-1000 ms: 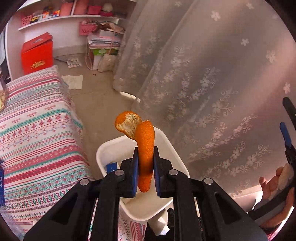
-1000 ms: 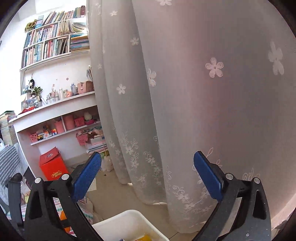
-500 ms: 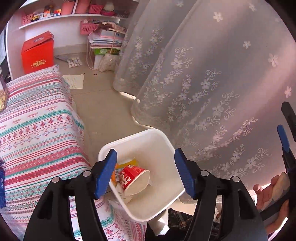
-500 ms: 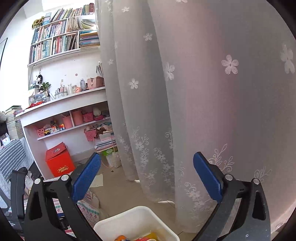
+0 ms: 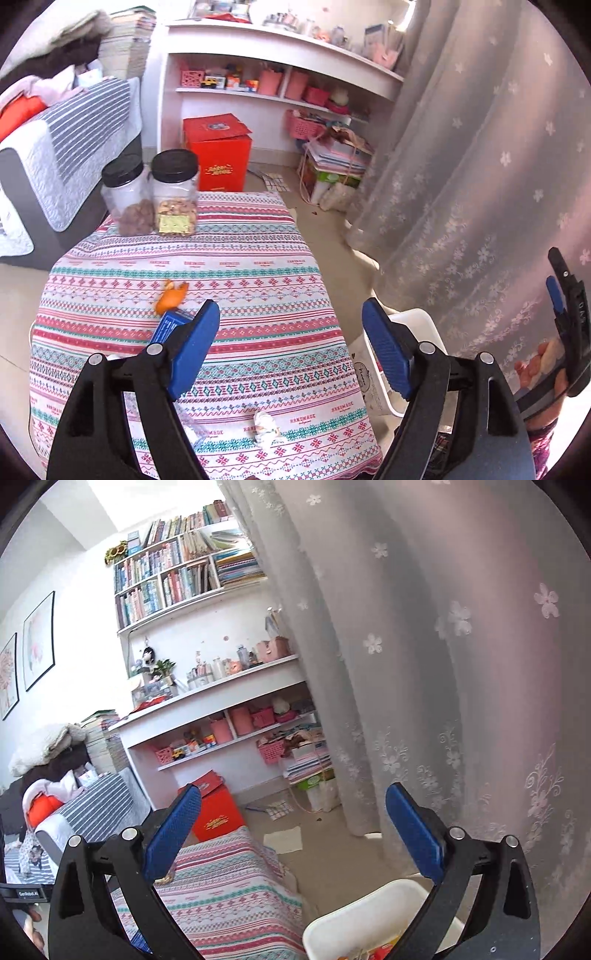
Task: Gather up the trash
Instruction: 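Grasp the small blue carton with the left gripper and lift it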
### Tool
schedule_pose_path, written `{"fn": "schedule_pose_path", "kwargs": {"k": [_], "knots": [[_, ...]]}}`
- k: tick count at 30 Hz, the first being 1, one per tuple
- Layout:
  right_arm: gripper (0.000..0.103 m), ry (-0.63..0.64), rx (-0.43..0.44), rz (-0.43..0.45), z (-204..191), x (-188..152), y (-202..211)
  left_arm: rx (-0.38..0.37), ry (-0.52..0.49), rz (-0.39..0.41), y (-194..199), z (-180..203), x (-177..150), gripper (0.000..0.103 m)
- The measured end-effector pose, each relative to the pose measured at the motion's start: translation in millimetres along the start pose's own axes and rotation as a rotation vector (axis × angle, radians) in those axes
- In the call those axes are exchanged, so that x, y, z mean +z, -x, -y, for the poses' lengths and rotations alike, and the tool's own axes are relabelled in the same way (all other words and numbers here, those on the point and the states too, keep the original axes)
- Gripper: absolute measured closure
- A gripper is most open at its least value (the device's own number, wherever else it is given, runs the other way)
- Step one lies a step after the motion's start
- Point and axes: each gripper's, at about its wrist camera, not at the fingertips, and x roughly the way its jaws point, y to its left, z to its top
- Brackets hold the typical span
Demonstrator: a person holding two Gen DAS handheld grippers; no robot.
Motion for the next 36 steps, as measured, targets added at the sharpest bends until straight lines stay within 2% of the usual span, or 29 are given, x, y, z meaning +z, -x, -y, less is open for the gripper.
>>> {"fn": "schedule_pose_path", "kwargs": {"k": [7,13,16,20,27,31,34,35,36], "knots": [[0.007,0.213,0.074,-0.149,-68,-40,-18,0.061,0.058,-0.050,-5,-47,-22,0.025],[0.007,0.360,0.096,-0.373,-109,-82,-50,0.131,0.099,-0.116,-35,-89,-32,0.025],[0.007,0.393,0.092,-0.451,-121,-98,-64,0.153,0.110,-0.169,-58,-109,-34,0.025],[0.007,0.436,0.084,-0.496,-131,-110,-76,0.201,0.096,-0.285,-98,-132,-32,0.025],[0.007,0.464,0.073,-0.556,-137,-121,-94,0.229,-0.007,-0.468,-163,-134,-46,0.025],[0.007,0.472,0.064,-0.585,-140,-127,-103,0.286,-0.083,-0.517,-190,-126,-51,0.025],[0.007,0.466,0.074,-0.605,-144,-130,-108,0.310,-0.098,-0.541,-202,-129,-55,0.025],[0.007,0.464,0.081,-0.613,-146,-132,-109,0.312,-0.097,-0.540,-204,-131,-57,0.027],[0.007,0.463,0.091,-0.623,-149,-133,-110,0.315,-0.099,-0.532,-204,-133,-58,0.038]]}}
